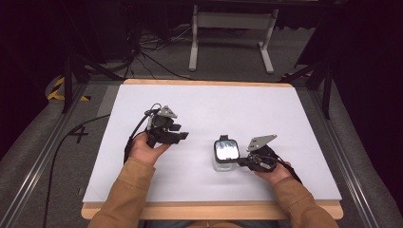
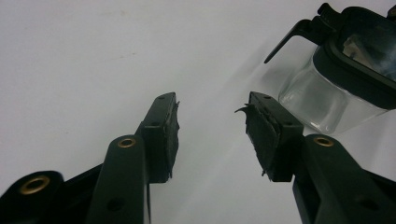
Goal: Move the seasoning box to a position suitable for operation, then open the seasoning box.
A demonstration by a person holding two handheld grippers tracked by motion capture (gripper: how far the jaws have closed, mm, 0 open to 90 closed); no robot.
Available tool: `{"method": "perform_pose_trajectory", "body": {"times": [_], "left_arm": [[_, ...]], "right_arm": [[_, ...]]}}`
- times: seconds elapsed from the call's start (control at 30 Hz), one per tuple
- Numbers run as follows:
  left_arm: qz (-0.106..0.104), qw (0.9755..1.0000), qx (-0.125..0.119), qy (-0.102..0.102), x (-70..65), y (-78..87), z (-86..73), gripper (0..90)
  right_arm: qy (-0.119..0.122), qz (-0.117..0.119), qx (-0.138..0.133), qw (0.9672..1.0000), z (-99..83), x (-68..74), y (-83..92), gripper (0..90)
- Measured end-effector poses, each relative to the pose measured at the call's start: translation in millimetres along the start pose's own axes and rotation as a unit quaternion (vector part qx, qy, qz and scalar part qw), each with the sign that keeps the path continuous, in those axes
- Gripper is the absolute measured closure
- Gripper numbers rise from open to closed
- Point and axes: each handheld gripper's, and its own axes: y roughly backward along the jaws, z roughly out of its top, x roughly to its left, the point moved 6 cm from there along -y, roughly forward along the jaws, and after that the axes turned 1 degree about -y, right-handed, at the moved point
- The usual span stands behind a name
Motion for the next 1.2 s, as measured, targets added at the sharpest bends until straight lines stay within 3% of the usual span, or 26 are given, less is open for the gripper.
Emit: {"method": "perform_pose_trajectory", "body": {"times": [0.1, 0.3, 0.4, 0.63, 0.8, 0.93, 1.13, 1.2], "left_arm": [[-0.004, 1.0, 0.005, 0.0, 1.3, 0.2, -0.3, 54.2], [-0.035, 0.9987, -0.036, 0.012, -6.7, 6.9, 11.9, 59.8], [-0.041, 0.9983, -0.039, 0.015, -10.4, 9.7, 17.1, 66.2], [-0.075, 0.996, -0.046, 0.019, -28.5, 9.5, 39.2, 65.3], [-0.093, 0.9953, -0.029, 0.002, -40.9, -3.9, 52.9, 64.5], [-0.106, 0.9938, -0.018, -0.026, -51.0, -16.6, 65.6, 70.1], [-0.113, 0.9929, -0.006, -0.037, -63.4, -37.1, 76.8, 75.2], [-0.122, 0.992, -0.007, -0.029, -64.9, -44.7, 78.6, 74.7]], "right_arm": [[-0.003, -0.002, -0.009, 1.0, 1.4, -1.9, 2.6, 89.6], [-0.014, -0.016, -0.028, 0.9994, 2.5, -8.0, 13.2, 89.7], [-0.021, -0.026, -0.047, 0.9983, 2.4, -13.2, 22.0, 89.6], [-0.039, -0.037, -0.064, 0.9965, -0.9, -21.7, 32.4, 89.6], [-0.041, -0.039, -0.072, 0.9958, -0.5, -24.7, 36.3, 89.4], [-0.043, -0.038, -0.082, 0.995, -0.3, -27.2, 40.5, 89.3], [-0.042, -0.036, -0.088, 0.9946, -1.0, -29.2, 42.3, 89.2], [-0.042, -0.034, -0.088, 0.9947, -1.0, -28.5, 41.3, 89.2]]}}
